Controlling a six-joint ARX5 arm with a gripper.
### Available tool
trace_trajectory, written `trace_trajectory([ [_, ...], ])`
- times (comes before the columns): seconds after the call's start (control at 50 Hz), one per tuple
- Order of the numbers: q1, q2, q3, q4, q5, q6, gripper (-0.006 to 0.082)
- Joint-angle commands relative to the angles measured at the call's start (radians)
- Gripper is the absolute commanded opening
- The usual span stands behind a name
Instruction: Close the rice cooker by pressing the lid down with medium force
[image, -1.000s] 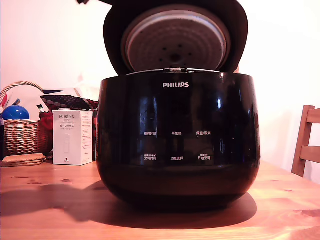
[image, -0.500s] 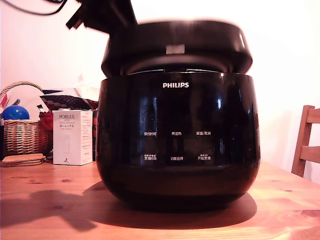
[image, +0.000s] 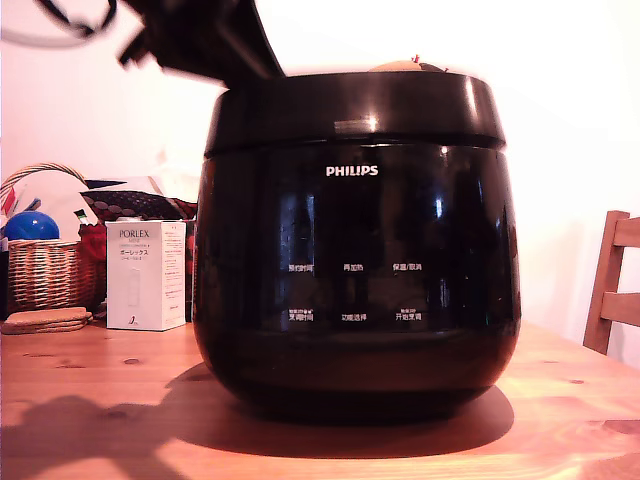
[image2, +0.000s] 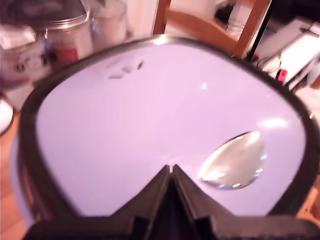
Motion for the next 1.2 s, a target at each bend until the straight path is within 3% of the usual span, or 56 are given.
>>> trace_trajectory([
  [0.0, -0.024, 0.028, -0.084, 0.0, -0.026, -0.002, -0.0021],
  [0.52, -0.043, 0.03, -0.306, 0.177, -0.115, 0.002, -0.0021],
  [1.18, -0.075, 0.113, -0.363, 0.189, -0.115, -0.003, -0.0021],
])
